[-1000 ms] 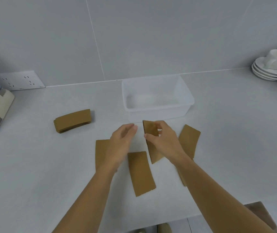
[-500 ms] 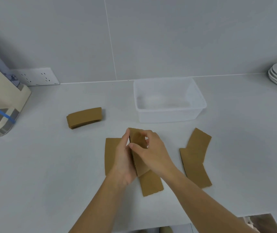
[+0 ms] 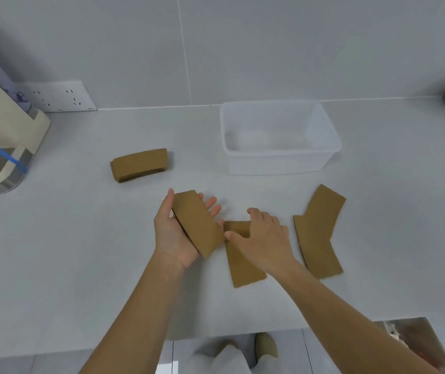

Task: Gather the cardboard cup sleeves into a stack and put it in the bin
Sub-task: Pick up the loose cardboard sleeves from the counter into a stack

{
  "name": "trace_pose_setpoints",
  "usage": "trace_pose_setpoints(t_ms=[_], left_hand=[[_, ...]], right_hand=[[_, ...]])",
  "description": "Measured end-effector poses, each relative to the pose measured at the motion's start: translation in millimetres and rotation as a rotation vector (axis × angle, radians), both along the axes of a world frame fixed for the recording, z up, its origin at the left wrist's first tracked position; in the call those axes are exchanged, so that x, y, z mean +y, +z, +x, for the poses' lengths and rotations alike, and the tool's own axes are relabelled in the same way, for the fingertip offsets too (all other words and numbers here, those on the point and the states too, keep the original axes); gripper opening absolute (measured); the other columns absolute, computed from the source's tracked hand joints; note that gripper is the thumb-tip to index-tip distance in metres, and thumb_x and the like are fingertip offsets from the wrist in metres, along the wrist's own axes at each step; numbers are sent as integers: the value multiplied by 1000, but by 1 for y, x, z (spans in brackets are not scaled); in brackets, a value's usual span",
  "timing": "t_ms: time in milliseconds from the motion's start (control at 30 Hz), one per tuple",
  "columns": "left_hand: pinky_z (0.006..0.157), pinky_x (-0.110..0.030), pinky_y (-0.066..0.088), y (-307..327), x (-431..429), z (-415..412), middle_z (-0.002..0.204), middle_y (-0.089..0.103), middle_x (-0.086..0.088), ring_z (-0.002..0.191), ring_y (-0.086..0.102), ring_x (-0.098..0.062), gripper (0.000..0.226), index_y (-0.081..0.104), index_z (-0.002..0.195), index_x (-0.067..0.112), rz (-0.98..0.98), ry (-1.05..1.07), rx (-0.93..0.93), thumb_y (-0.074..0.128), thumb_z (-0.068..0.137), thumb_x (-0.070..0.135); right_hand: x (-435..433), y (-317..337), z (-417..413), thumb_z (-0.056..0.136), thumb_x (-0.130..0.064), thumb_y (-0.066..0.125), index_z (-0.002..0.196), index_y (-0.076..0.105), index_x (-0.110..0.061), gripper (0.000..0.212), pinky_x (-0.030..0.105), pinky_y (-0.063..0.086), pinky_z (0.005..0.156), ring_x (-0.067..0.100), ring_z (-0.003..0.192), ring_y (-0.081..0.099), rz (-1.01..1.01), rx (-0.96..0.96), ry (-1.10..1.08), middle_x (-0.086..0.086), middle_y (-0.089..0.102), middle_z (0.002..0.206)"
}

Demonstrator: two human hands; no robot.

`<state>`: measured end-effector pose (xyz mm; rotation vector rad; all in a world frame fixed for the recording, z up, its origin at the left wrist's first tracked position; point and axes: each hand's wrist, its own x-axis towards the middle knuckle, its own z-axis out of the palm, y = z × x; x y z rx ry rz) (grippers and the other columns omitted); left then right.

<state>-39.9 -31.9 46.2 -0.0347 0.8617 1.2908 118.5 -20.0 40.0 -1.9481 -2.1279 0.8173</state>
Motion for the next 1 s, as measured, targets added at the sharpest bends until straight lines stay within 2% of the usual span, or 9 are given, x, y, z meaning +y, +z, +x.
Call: trace_pose_setpoints(t_ms=[100, 167, 367, 533, 633, 767, 900, 1000], left_hand=[[84, -47, 53, -4, -2, -3, 114, 69, -15, 99, 68, -30, 63, 64, 113, 10, 26, 8, -22, 56, 76, 60], [83, -45, 55, -6, -4, -6, 115, 69, -14, 98, 68, -30, 61, 65, 110, 10, 39, 13, -20, 56, 75, 59], [90, -48, 51, -9, -12, -17, 120, 66, -15, 106, 65, -30, 52, 65, 106, 14, 75, 52, -19, 61, 74, 54], [92, -52, 48, -7, -14, -22, 118, 67, -16, 104, 66, -30, 47, 66, 100, 12, 90, 72, -12, 62, 74, 51], [93, -53, 47, -6, -15, -26, 119, 67, -16, 106, 65, -31, 47, 64, 104, 13, 102, 80, -14, 64, 74, 50], [94, -54, 46, -6, -18, -29, 117, 68, -15, 105, 66, -30, 47, 64, 107, 15, 115, 85, -21, 65, 73, 49], [80, -47, 55, -5, -22, -25, 112, 70, -15, 98, 67, -30, 50, 66, 105, 15, 98, 70, -54, 68, 69, 50], [70, -42, 57, -5, -26, -19, 103, 73, -13, 91, 70, -30, 45, 73, 92, 12, 135, 36, -75, 64, 73, 51]], right_hand=[[-11, -10, -1, 74, -69, 47, 143, 12, -20, 92, 46, 16, 109, 29, 140, 15, -91, -151, 70, 11, 22, 151], [-20, -14, -4, 73, -69, 48, 144, 8, -20, 95, 47, 15, 110, 30, 142, 8, -92, -196, 106, 12, 13, 154], [-39, -17, -14, 83, -45, 52, 140, 14, -15, 75, 41, 29, 100, 30, 130, 29, 96, -245, 126, 14, 31, 142], [-34, -11, -17, 78, -20, 55, 140, 15, -13, 74, 35, 34, 91, 27, 117, 41, 78, -227, 103, 11, 44, 132], [-24, -1, -14, 74, -19, 61, 138, 19, -13, 76, 36, 34, 91, 27, 113, 43, -17, -133, 55, 9, 48, 125], [-7, 28, -11, 74, -24, 65, 137, 23, -14, 77, 41, 40, 96, 29, 114, 46, -119, 100, -41, 10, 49, 124], [-4, 56, -27, 71, -23, 66, 133, 30, -15, 72, 47, 44, 95, 28, 108, 50, -71, 326, -27, 8, 51, 119], [-11, 64, -47, 70, -21, 63, 132, 33, -17, 69, 44, 42, 97, 25, 112, 48, -14, 425, 44, 6, 50, 121]])
